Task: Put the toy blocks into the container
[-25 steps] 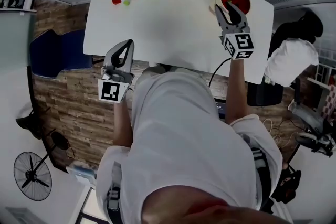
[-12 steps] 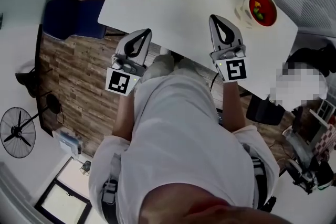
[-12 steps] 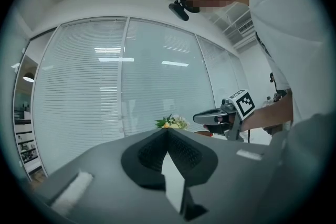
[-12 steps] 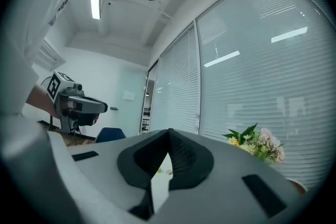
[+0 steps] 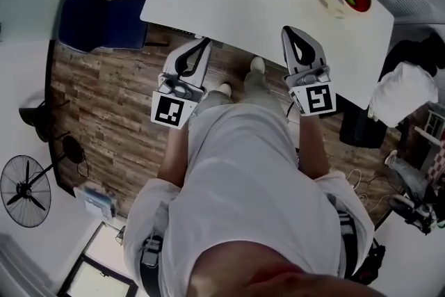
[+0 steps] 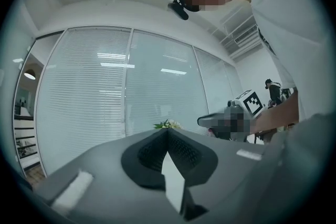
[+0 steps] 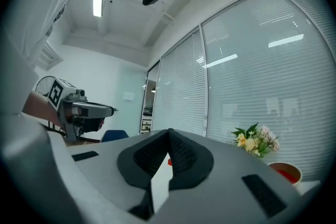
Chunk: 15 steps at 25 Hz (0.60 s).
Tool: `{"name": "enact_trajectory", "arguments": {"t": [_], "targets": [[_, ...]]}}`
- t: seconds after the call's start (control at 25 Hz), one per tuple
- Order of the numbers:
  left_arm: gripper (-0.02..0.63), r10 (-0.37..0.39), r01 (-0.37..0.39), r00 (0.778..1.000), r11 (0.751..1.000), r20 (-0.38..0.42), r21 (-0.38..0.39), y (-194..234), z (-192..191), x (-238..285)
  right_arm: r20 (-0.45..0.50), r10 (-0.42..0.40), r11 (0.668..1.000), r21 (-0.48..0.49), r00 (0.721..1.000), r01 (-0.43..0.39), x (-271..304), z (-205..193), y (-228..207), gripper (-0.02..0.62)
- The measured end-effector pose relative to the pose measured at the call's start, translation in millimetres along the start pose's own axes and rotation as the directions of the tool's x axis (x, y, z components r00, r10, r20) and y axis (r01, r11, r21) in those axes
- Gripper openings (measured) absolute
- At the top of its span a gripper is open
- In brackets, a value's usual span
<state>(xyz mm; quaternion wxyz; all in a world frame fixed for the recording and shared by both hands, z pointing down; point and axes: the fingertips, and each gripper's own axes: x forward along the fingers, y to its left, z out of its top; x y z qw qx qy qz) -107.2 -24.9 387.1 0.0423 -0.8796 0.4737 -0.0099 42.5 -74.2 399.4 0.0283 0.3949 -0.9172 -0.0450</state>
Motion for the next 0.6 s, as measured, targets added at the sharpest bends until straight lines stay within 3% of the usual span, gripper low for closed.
{"name": "enact_trajectory", "arguments": {"t": [0.24, 0.6], "targets": [[-0.003, -0.092, 0.092, 0.996, 0.994, -0.002, -0.060, -7.6, -12.2, -67.1, -0.052, -0.065, 0.998, -0.011, 0.997, 0.064, -28.5, 9.2, 78.6, 0.000], [-0.002, -0.149, 0.150, 0.988, 0.987, 0.032, -0.053, -42.1, 5.0, -126.0, -0.048, -0.127, 0.991, -0.054, 0.991, 0.124, -88.5, 35.4, 136.6, 0.000]]}}
